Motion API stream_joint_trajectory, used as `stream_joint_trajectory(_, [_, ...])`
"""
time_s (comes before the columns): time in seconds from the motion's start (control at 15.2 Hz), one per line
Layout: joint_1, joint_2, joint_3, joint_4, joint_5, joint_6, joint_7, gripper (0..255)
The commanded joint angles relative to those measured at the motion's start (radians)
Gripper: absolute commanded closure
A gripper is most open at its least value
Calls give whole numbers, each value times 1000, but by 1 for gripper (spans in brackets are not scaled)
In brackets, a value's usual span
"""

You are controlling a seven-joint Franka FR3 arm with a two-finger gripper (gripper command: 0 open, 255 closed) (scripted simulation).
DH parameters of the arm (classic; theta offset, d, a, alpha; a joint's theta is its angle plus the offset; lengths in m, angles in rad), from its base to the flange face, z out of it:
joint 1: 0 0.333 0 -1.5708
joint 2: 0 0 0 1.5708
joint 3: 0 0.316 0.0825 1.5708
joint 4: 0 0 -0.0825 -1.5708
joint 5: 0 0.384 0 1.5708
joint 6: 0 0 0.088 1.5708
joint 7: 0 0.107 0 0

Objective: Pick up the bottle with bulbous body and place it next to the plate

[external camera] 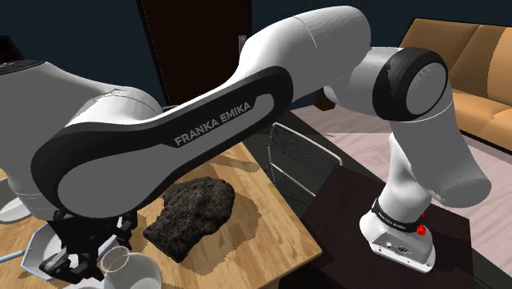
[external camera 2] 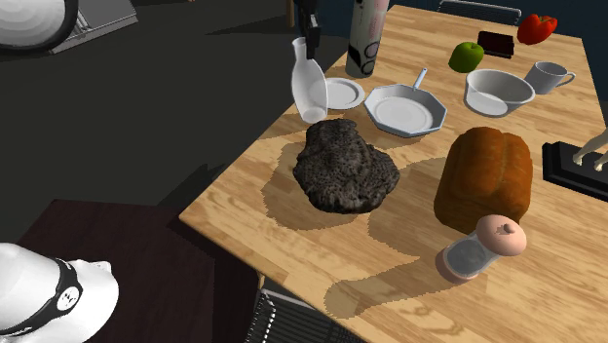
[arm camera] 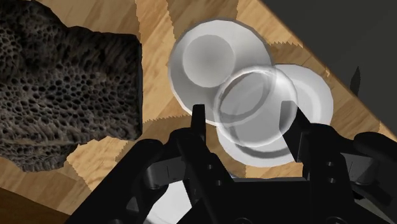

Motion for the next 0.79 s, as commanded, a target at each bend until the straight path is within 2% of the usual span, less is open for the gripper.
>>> stream_joint_trajectory(0.0, [0, 1, 0, -3, 1, 1, 0, 255])
stream_joint_trajectory(0.07, [0, 1, 0, -3, 0, 1, 0, 0])
stream_joint_trajectory(0.4, [0, 1, 0, -3, 1, 1, 0, 0])
stream_joint_trajectory(0.66, [5, -16, 4, 100, 8, -116, -8, 0])
stream_joint_trajectory(0.73, [5, -16, 4, 100, 8, -116, -8, 0])
